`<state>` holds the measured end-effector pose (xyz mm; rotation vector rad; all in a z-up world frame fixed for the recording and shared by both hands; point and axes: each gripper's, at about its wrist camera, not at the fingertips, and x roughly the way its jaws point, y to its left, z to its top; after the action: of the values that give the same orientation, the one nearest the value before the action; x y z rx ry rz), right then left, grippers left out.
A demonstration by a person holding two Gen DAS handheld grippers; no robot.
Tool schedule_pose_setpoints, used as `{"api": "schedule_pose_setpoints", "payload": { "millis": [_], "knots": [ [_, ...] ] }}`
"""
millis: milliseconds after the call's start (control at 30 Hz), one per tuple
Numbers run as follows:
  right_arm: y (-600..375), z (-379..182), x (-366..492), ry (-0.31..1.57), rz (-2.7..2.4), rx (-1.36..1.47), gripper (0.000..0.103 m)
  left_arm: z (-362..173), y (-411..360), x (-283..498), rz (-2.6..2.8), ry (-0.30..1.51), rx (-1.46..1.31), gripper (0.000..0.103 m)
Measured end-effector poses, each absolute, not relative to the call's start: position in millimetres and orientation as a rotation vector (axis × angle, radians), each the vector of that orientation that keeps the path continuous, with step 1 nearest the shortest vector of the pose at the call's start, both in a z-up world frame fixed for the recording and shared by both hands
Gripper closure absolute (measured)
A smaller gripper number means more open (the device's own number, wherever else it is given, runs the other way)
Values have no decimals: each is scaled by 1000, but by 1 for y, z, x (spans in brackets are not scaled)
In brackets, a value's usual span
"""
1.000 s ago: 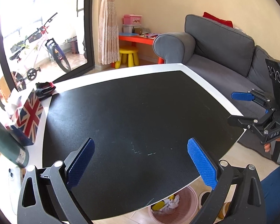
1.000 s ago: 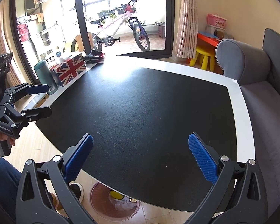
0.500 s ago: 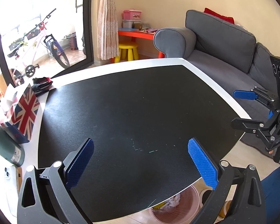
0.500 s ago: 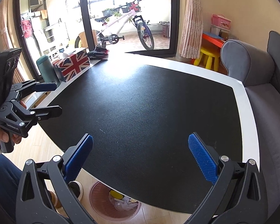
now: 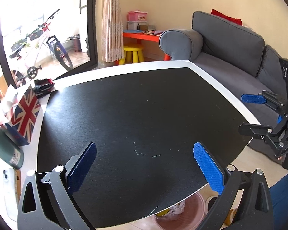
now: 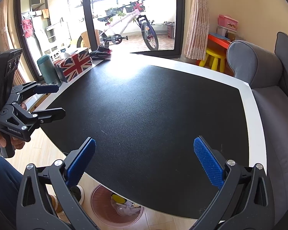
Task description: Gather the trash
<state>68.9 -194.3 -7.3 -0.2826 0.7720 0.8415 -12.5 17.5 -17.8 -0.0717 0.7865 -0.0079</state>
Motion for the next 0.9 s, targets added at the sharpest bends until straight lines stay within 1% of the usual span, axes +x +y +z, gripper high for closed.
{"api": "schedule_pose_setpoints", "payload": {
  "millis": [900],
  "knots": [
    [-195,-9,69,780,835,-286,3,-19,20,-15,-46,785,-99,6]
  ]
}}
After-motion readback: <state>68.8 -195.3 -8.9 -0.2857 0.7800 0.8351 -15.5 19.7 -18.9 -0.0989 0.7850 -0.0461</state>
